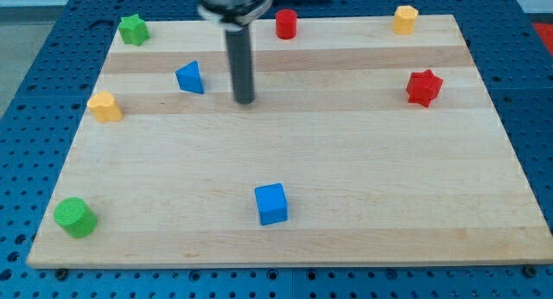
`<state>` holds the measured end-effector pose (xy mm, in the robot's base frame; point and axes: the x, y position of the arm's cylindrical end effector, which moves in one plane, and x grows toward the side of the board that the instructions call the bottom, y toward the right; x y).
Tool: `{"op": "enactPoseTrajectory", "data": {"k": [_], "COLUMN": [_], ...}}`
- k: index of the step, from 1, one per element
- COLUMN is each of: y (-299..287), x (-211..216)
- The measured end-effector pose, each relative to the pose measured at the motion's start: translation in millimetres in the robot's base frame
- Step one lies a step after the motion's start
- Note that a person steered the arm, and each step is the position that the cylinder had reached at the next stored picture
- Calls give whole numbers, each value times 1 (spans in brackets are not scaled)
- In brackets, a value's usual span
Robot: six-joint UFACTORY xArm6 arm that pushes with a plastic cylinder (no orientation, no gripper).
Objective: Move the green circle upwards
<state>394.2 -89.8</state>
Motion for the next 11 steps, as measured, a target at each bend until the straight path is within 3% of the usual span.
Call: {"op": "enactPoseTrajectory", "data": {"k": [2, 3, 5, 6, 8, 10, 11], "y": [-169, -194, -196, -172, -117, -130, -176], "x": [27, 84, 192, 221, 202, 225, 223]}}
